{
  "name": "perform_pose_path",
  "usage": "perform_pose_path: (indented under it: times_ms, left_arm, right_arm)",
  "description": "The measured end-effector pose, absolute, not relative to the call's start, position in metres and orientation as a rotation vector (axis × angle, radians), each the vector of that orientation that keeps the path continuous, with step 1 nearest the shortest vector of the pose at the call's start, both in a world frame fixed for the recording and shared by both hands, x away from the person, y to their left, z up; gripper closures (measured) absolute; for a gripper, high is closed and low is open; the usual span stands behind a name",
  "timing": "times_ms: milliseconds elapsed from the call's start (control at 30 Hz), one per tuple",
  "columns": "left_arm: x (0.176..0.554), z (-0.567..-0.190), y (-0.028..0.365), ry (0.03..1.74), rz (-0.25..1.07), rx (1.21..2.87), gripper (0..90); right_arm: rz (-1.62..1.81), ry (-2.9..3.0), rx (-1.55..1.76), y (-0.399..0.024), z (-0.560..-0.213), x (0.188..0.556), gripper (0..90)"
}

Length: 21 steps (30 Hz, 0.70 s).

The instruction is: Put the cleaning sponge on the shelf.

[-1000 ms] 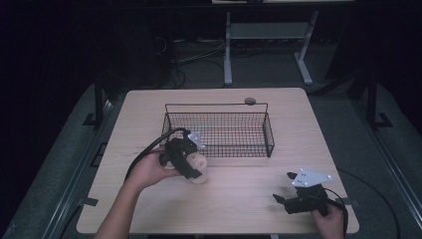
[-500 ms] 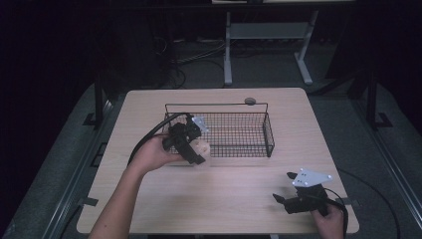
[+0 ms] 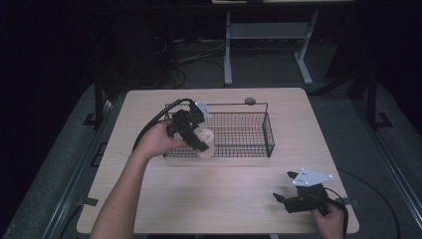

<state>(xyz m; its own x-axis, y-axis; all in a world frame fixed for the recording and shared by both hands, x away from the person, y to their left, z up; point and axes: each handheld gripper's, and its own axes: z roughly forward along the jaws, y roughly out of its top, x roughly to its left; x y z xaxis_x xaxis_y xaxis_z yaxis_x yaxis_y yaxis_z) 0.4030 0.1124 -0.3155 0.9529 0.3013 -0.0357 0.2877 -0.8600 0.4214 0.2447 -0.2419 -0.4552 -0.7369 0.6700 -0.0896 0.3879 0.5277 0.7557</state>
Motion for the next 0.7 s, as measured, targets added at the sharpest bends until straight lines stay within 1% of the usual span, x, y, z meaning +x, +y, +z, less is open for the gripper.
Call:
perform_pose_path:
  times_ms: [367,700]
  left_arm:
    - [0.418,-0.309,0.117,0.476,0.033,2.644,27.2]
    - [0.432,-0.299,0.116,0.482,0.041,2.628,27.2]
  right_arm:
    - [1.057,2.402,0.876,-0.242,-0.455,0.245,13.5]
    - [1.063,2.399,0.872,-0.243,-0.455,0.245,13.5]
